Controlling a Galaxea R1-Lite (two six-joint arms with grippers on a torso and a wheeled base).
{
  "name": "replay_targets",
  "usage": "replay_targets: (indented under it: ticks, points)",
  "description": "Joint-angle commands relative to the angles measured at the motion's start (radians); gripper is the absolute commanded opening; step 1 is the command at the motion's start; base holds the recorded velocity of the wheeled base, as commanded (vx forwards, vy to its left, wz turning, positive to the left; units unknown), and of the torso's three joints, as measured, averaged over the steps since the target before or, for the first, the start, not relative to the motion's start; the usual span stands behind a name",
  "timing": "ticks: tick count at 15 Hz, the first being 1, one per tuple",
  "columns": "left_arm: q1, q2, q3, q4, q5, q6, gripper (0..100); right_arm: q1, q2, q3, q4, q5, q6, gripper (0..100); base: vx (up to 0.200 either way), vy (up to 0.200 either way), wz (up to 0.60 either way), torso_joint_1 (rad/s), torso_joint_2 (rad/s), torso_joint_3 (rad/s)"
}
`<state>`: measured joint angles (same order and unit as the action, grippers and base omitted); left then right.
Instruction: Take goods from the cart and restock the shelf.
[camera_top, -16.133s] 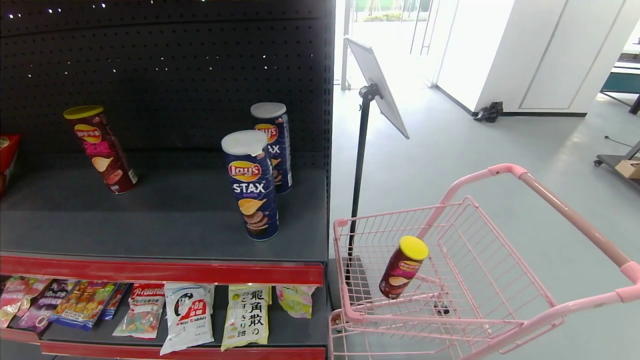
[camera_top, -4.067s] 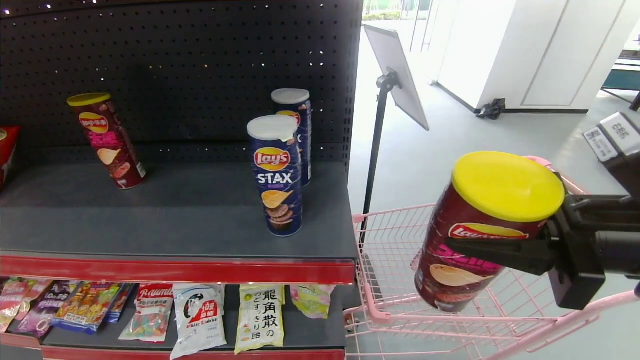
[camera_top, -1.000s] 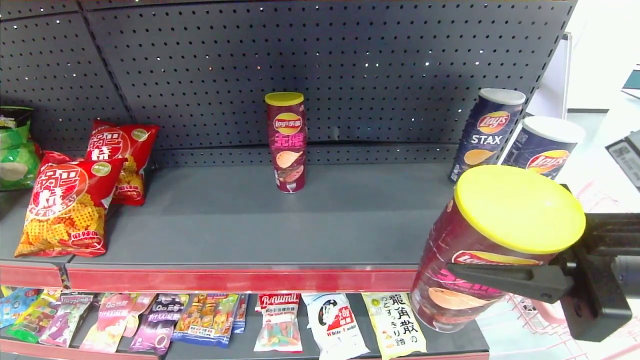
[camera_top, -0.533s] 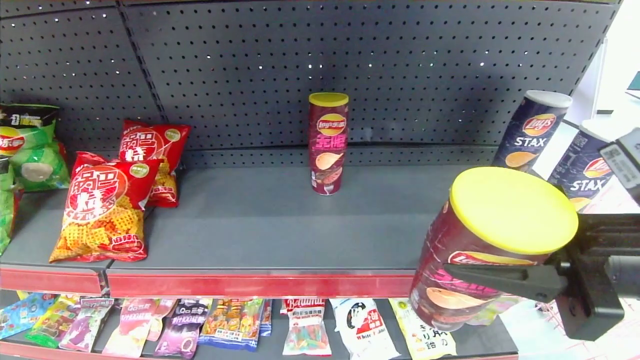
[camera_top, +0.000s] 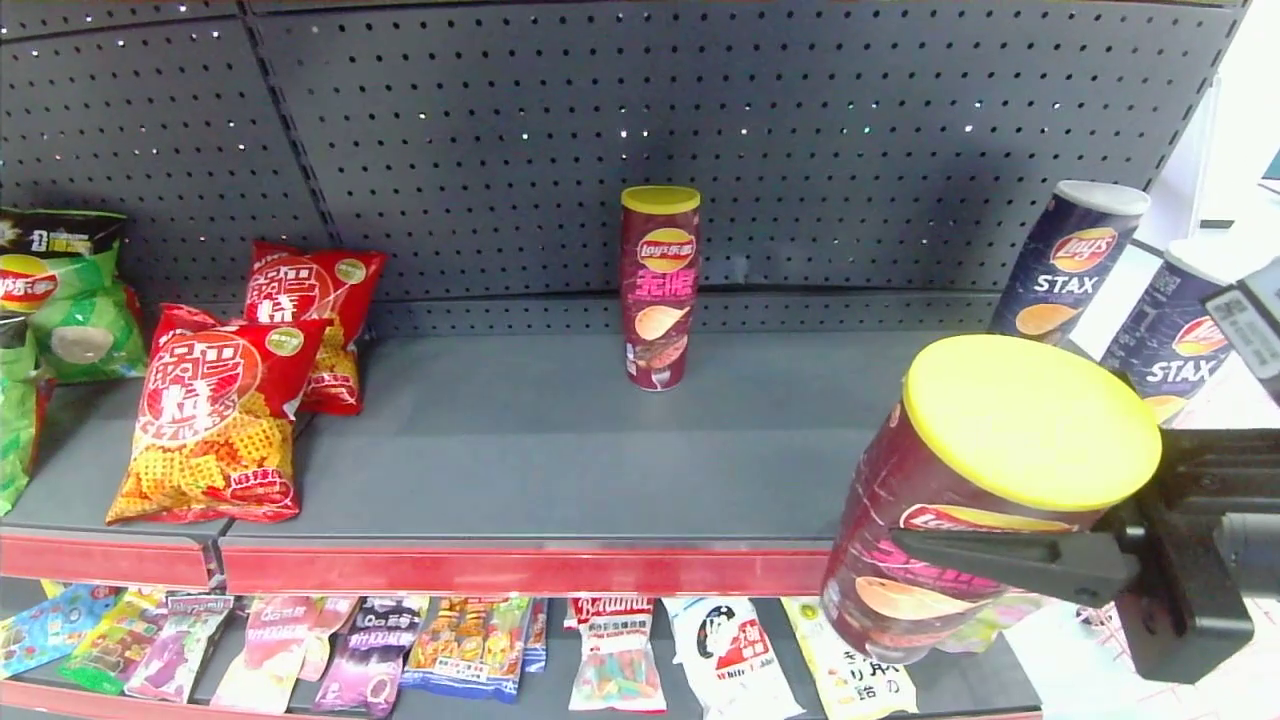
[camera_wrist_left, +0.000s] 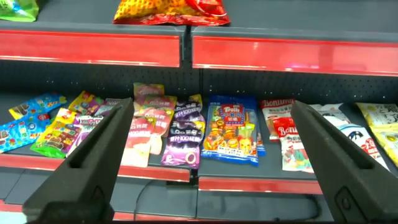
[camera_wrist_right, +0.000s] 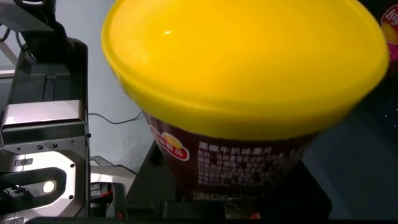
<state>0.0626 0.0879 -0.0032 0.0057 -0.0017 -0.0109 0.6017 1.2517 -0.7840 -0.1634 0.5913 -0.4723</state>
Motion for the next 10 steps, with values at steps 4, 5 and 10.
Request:
replay_targets:
  ticks: [4, 5, 10]
  points:
    - [0.000, 0.000, 0.000, 0.000, 0.000, -0.004, 100, 0.001, -0.008, 0.014, -0.001, 0.001, -0.002, 0, 0.150, 0.000, 0.00, -0.003, 0.00, 0.005]
    - [0.000, 0.000, 0.000, 0.000, 0.000, -0.004, 100, 0.001, -0.014, 0.023, -0.001, -0.001, -0.002, 0, 0.000, 0.000, 0.00, 0.000, 0.00, 0.000]
    - [0.000, 0.000, 0.000, 0.000, 0.000, -0.003, 100, 0.000, -0.026, 0.046, -0.001, -0.001, -0.002, 0, 0.000, 0.000, 0.00, 0.000, 0.00, 0.000]
